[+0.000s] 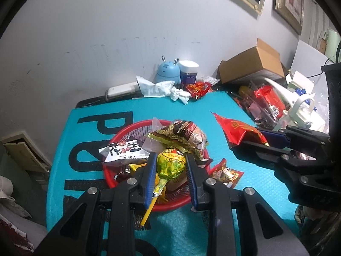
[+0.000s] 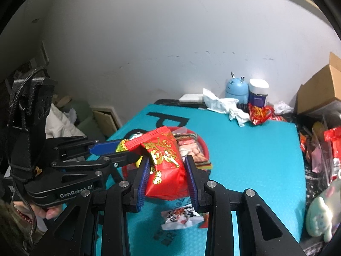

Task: Organize snacks
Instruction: 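Carry the lollipop and red pouch with both tools over the red basket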

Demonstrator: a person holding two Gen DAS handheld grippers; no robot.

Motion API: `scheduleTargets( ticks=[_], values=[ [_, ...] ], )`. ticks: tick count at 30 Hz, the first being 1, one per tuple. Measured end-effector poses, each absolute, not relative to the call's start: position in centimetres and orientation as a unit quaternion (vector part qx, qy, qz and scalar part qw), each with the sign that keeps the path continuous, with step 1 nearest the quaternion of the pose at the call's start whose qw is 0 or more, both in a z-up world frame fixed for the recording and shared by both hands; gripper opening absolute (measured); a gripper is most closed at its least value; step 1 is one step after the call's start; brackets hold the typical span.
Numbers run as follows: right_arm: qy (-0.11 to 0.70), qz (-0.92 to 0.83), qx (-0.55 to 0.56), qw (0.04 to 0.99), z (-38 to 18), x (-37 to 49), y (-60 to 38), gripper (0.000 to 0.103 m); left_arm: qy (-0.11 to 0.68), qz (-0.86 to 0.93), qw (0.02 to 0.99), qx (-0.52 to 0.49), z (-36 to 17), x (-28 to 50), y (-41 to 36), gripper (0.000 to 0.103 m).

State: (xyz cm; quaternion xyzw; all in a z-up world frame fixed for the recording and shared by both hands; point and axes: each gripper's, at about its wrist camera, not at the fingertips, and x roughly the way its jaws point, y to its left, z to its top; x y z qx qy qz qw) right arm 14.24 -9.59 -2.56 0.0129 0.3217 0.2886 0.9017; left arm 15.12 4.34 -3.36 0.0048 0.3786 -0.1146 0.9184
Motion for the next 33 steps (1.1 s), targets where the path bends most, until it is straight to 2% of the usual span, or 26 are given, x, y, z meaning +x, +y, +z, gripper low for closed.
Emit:
scheduleTargets(
  ticks=[14,28,31,33],
  values=[
    [0.354,0.285,0.024,0.891,-5.2,16.7,-9.8,0.032,0.447,-0.115,0.887,0.007,-8.7,18.3,3.4,0.026],
    [0.359,0.293,0.022,0.886,-5.3,16.7,-9.2,0.032,0.468,-0.124,0.875,-0.017,-9.0,18.1,4.2,0.027],
    [0.358,0.293,0.019,0.886,-5.1,16.6,-9.1,0.032,0.465,-0.122,0.877,-0.016,-8.7,17.9,4.3,0.04],
    [0.357,0.294,0.018,0.887,-5.0,16.5,-9.0,0.032,0.459,-0.121,0.88,-0.019,-8.3,17.6,4.5,0.043]
  ],
)
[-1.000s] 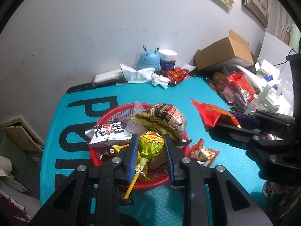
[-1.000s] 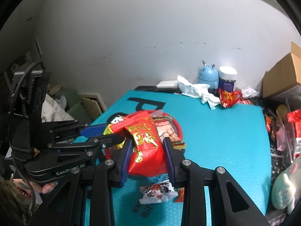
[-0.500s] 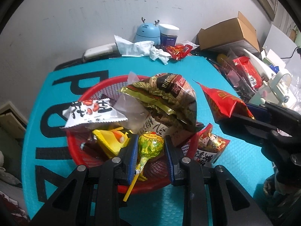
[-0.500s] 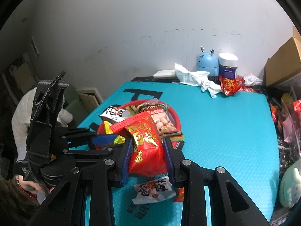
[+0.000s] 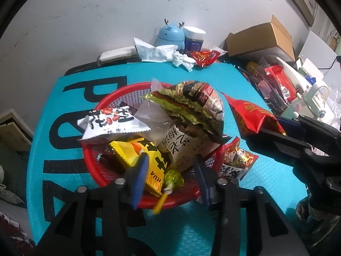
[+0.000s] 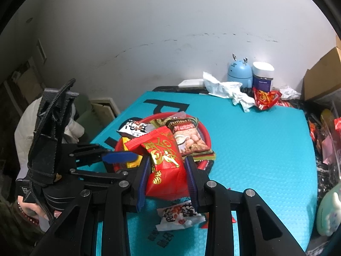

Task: Organize snacks
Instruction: 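Carry the lollipop and red pouch with both tools over the red basket, then open both tools, dropping the lollipop and red pouch into the basket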

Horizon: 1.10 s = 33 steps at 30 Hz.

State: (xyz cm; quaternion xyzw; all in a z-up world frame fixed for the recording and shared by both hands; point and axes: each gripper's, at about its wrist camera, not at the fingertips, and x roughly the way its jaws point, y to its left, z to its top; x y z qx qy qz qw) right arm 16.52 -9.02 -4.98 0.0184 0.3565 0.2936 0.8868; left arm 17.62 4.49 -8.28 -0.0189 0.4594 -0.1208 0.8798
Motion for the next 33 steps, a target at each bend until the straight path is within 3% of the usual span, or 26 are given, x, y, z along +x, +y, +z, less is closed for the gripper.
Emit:
scheduleTargets(
  ticks=[11,28,33],
  values=[
    [0.355,0.309,0.0,0.882,-5.3,16.5,-6.6,0.032,0.42,-0.063,0.905,-0.028,-5.9,15.0,8.0,0.043],
    [0.369,0.303,-0.067,0.876,-10.1,17.9,-1.6,0.033,0.429,-0.02,0.901,-0.056,-7.7,14.1,11.5,0.043],
    [0.357,0.31,-0.08,0.878,-9.3,17.1,-1.5,0.051,0.43,-0.026,0.901,-0.057,-7.6,13.9,11.3,0.043]
  ],
)
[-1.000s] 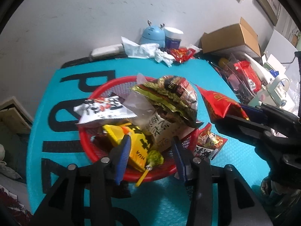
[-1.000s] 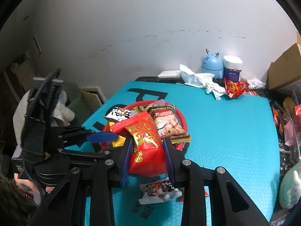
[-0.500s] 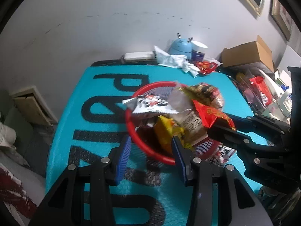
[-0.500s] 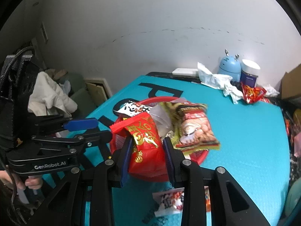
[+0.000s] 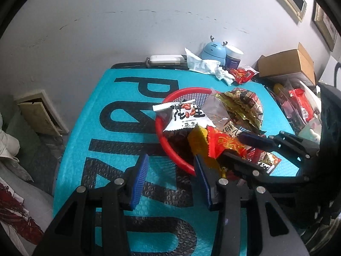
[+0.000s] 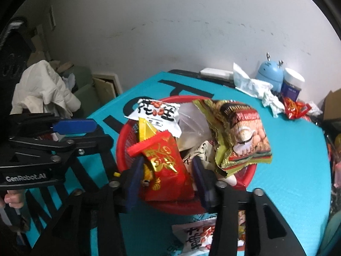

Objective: Organize snacks

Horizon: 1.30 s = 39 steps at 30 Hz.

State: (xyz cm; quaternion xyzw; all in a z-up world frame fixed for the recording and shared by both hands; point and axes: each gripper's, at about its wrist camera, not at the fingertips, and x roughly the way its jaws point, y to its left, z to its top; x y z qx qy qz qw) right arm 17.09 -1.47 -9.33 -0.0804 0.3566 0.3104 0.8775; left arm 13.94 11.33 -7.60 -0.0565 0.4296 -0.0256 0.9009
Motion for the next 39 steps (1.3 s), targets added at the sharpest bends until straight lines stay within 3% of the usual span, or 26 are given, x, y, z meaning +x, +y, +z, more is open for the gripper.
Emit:
scheduleTargets(
  ticks=[19,39],
  values=[
    [0.308,0.306,-0.062,0.899,-3.4,13.6,-3.6,0.051,0.374,-0.026,0.926,-0.039,-2.0,10.7,9.5,0.043],
    [0.241,0.243,-0.048,0.938,3.8,5.1,-10.2,0.051,0.312,-0.103,0.945,-0.009,3.8,5.1,2.4,0.043]
  ],
)
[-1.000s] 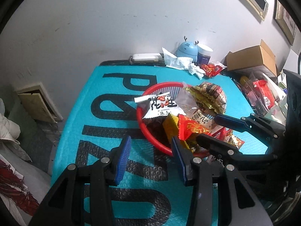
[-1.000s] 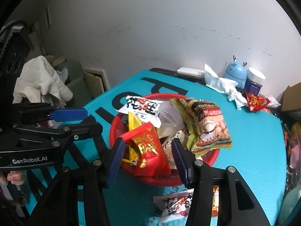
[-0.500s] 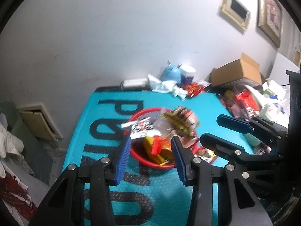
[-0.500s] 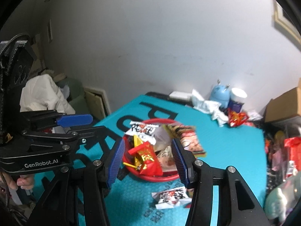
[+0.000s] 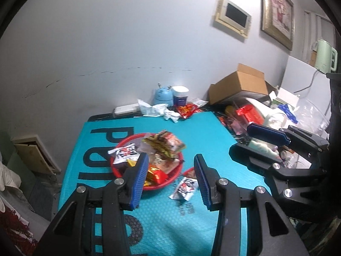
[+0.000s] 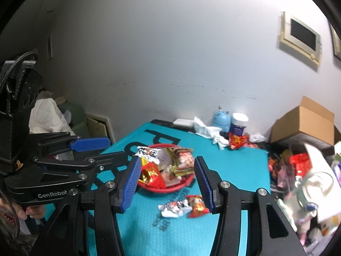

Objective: Organize snacks

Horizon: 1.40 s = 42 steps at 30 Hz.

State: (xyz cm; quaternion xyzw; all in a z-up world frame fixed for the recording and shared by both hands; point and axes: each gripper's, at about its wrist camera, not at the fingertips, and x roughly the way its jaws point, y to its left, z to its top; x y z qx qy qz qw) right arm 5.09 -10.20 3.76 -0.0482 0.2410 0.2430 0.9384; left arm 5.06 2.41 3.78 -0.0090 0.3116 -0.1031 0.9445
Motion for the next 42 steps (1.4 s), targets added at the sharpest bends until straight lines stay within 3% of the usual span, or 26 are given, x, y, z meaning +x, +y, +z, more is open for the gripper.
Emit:
scheduleTargets(
  ticks=[20,42],
  values=[
    [0.304,0.187,-0.013,0.934,-0.8,2.6,-15.9,0.051,0.359,-0.169,0.918,-0.005,-1.1,4.1,-3.4,0.043],
    [0.387,0.208,0.003,0.898,-8.7,11.2,-16.0,0.051,0.433,-0.154,0.888,-0.023,-9.0,11.0,-2.4,0.043]
  ],
)
